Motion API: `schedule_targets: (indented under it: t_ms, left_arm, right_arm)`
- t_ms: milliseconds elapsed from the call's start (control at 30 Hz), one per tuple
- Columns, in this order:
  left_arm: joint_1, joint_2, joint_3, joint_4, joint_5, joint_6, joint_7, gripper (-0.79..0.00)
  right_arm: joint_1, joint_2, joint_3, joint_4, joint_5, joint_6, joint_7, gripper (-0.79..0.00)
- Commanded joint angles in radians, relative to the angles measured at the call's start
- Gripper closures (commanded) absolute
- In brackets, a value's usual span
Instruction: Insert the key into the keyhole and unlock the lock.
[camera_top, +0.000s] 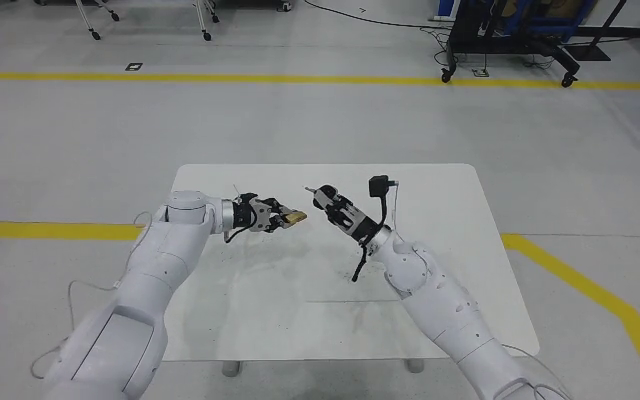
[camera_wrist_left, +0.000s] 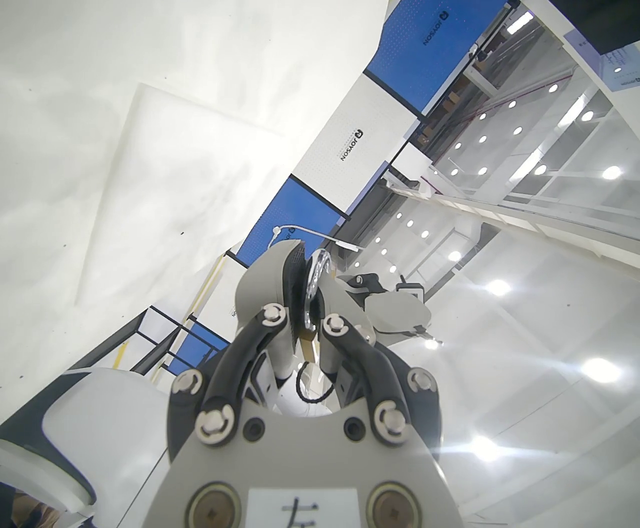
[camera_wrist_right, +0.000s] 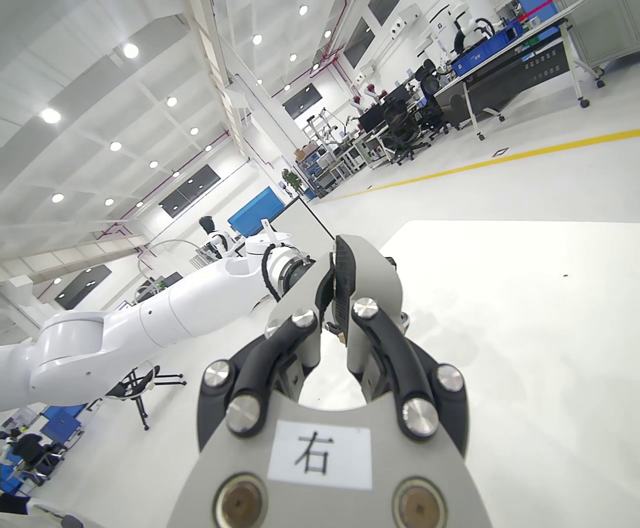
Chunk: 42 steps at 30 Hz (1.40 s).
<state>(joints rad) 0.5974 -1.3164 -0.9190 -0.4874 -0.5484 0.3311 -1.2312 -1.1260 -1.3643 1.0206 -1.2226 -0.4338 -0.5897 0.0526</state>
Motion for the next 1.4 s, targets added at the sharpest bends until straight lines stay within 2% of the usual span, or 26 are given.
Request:
schedule_targets:
  t_ms: [0, 233, 300, 400, 500, 567, 600, 767, 933, 1067, 1200, 1367]
  left_arm:
    - [0.001, 0.001, 0.0, -0.001, 0.001, 0.001, 0.0, 0.0]
    - [0.001, 0.001, 0.0, -0.001, 0.001, 0.001, 0.0, 0.0]
    - [0.025, 0.001, -0.003, -0.021, -0.003, 0.006, 0.028, 0.0]
    - [0.042, 0.007, -0.014, -0.039, -0.02, 0.041, -0.005, 0.0]
    - [0.047, 0.017, -0.024, -0.051, -0.012, 0.043, -0.014, 0.0]
    - [0.05, 0.023, -0.025, -0.062, 0.003, 0.043, -0.025, 0.0]
    - [0.052, 0.025, -0.025, -0.068, 0.008, 0.045, -0.035, 0.0]
    - [0.051, 0.034, -0.029, -0.071, 0.021, 0.059, -0.067, 0.0]
    - [0.054, 0.036, -0.03, -0.071, 0.027, 0.054, -0.055, 0.0]
    - [0.06, 0.036, -0.035, -0.065, 0.017, 0.089, -0.029, 0.0]
    - [0.065, 0.035, -0.037, -0.073, 0.006, 0.135, -0.006, 0.0]
    - [0.078, 0.041, -0.042, -0.092, 0.01, 0.142, 0.003, 0.0]
  right_arm:
    - [0.001, 0.0, 0.0, 0.003, 0.003, -0.002, 0.002, 0.0]
    - [0.001, 0.0, 0.0, 0.003, 0.003, -0.002, 0.002, 0.0]
    - [0.004, 0.001, -0.001, -0.011, -0.034, 0.008, 0.003, 0.0]
    - [0.027, 0.014, 0.0, -0.07, -0.309, -0.009, -0.029, 0.0]
    - [0.043, 0.04, 0.008, -0.122, -0.754, -0.031, -0.12, 0.0]
    - [0.048, 0.057, 0.007, -0.146, -0.955, -0.066, -0.136, 0.0]
    - [0.048, 0.066, 0.014, -0.169, -1.064, -0.049, -0.132, 0.0]
    - [-0.018, 0.106, 0.034, -0.303, -1.376, -0.064, -0.111, 0.0]
    - [-0.088, 0.127, 0.051, -0.411, -1.477, -0.076, -0.081, 0.0]
    - [-0.124, 0.131, 0.014, -0.472, -1.557, -0.055, -0.048, 0.0]
    - [-0.135, 0.128, -0.04, -0.508, -1.632, -0.021, -0.006, 0.0]
    - [-0.125, 0.12, -0.083, -0.517, -1.664, 0.012, 0.035, 0.0]
